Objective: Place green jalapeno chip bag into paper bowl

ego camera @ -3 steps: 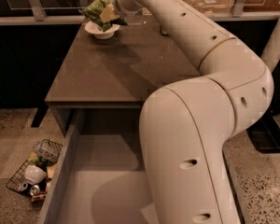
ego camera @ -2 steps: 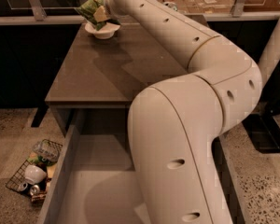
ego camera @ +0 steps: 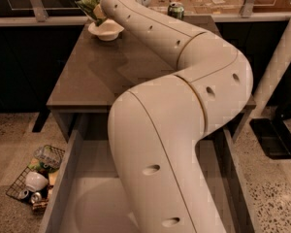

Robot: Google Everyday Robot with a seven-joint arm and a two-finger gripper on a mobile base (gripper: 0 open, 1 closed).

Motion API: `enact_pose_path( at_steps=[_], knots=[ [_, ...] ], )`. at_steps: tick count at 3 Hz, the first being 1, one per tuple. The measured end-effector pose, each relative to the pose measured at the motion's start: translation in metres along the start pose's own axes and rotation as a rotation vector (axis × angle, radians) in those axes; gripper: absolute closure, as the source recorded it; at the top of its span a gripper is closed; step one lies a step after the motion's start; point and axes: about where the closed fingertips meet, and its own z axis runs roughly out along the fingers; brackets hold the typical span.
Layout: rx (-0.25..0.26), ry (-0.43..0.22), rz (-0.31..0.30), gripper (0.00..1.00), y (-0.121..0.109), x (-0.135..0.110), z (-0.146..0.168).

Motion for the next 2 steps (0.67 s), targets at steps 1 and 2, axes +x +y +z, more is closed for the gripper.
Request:
enact_pose_path(
  at_steps=[1, 2],
  knots=[
    [0.035, 0.011, 0.010, 1.00, -0.0042, 0.0056, 0.0105],
    [0.046, 0.034, 0.025, 1.00, -0.0047, 0.0142, 0.0187]
  ],
)
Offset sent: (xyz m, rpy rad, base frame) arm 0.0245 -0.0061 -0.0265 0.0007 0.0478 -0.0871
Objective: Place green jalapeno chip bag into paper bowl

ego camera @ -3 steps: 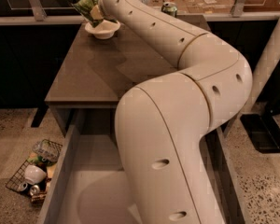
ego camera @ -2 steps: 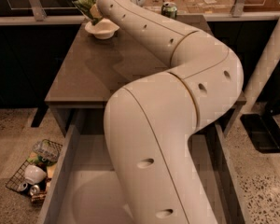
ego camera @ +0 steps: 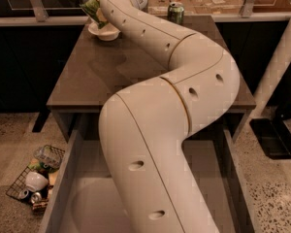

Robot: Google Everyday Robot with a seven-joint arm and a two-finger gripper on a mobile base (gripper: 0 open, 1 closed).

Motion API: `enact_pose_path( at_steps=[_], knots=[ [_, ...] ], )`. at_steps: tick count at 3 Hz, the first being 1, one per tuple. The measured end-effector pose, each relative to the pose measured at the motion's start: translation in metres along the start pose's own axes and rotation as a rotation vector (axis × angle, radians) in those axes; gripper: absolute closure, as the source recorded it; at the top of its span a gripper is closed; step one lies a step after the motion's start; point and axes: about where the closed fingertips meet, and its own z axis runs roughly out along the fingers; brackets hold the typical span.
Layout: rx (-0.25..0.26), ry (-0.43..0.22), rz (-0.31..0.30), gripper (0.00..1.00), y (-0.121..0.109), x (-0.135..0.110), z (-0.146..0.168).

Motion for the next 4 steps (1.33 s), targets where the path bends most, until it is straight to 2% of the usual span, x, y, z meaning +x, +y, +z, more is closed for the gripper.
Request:
enact_pose_path(
  at_steps=[1, 2, 3, 4],
  knots=[
    [-0.001, 0.004, 0.000, 0.84, 0.0011, 0.0019, 0.0017],
    [-0.002, 0.006, -0.001, 0.60, 0.0023, 0.0036, 0.0030],
    [-0.004, 0.010, -0.002, 0.28, 0.0040, 0.0058, 0.0047],
    [-0.005, 0.012, -0.002, 0.07, 0.0050, 0.0071, 0.0057]
  ],
)
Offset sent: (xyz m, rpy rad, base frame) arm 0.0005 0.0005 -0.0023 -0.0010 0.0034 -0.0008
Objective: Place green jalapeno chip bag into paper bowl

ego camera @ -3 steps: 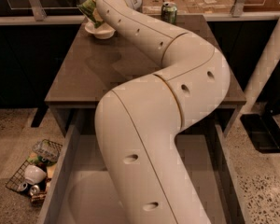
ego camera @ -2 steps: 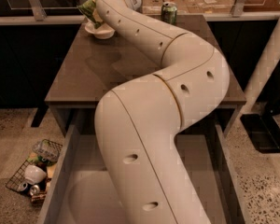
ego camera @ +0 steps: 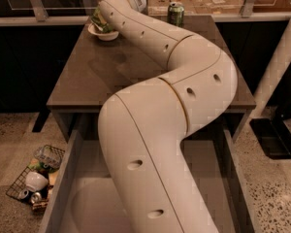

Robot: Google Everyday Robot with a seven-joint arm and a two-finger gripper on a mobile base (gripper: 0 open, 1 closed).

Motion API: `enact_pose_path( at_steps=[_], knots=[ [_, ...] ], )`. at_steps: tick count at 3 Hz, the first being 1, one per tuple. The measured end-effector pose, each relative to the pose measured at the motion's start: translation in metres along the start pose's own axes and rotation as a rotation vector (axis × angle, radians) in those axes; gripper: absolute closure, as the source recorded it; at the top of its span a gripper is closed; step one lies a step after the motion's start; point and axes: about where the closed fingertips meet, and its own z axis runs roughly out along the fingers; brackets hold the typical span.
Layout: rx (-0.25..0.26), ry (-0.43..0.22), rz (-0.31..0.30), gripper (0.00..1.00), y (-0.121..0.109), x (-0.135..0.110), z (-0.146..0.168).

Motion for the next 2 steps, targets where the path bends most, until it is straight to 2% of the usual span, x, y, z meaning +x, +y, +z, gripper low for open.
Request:
enact_pose_path(
  at_steps=[1, 2],
  knots=[
    [-0.001, 0.002, -0.001, 0.00, 0.0010, 0.0012, 0.0010],
    [-0.001, 0.002, -0.001, 0.00, 0.0010, 0.0013, 0.0010]
  ],
)
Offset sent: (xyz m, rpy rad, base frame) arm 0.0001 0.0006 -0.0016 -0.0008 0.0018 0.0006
